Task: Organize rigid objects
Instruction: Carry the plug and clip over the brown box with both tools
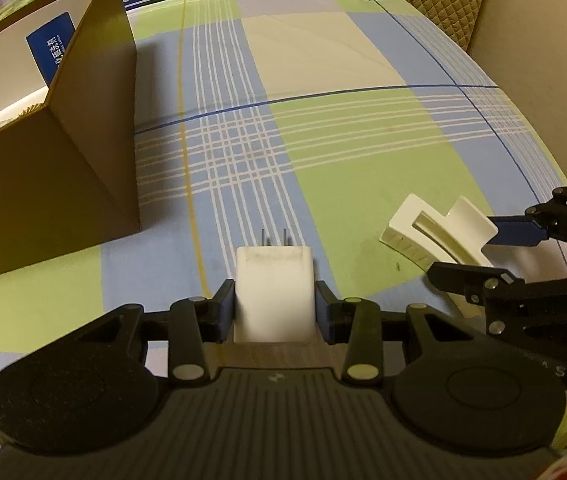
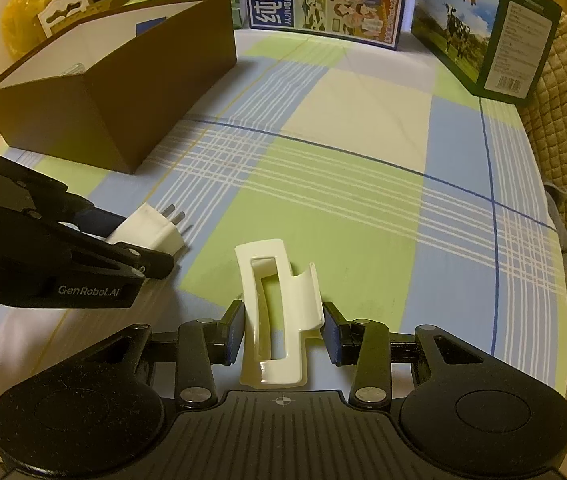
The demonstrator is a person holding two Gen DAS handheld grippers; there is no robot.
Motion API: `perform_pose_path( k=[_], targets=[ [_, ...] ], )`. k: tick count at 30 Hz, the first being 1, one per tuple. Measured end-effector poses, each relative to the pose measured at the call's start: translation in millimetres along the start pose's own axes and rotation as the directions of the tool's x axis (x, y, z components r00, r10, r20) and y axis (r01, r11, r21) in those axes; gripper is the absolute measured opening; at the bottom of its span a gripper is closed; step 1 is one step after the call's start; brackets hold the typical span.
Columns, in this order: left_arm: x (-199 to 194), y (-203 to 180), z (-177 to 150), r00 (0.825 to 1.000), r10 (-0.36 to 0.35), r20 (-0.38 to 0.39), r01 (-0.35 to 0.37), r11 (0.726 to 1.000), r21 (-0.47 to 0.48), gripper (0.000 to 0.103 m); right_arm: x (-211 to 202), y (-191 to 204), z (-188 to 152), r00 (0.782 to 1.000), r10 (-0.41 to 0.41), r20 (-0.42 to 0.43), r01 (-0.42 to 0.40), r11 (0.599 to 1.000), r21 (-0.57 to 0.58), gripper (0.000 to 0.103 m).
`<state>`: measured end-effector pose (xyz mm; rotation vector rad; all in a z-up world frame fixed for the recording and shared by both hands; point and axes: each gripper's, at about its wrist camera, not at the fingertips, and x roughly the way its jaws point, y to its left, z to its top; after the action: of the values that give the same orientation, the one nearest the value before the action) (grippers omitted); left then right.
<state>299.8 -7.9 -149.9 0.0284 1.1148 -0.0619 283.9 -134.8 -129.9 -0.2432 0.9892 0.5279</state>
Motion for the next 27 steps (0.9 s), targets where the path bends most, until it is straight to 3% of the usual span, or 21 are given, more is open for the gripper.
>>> perform_pose_path(
  k=[15,27],
  targets=[
    [-24.4,15.3,-24.7,1.000,0.000,0.016,0.000,0.999,-0.047,0.036,-13.5,12.4,0.2,1.000,0.015,0.023,-0.015,1.000,-0.016,0.037],
    [-84.1,74.2,-49.2,0.996,0.051,0.077,-0.036,0.983,-0.179,0.036,-28.4,56.0,31.2,0.988,0.144,0.061,-0.140,0.987,-0.074,0.037]
  ],
)
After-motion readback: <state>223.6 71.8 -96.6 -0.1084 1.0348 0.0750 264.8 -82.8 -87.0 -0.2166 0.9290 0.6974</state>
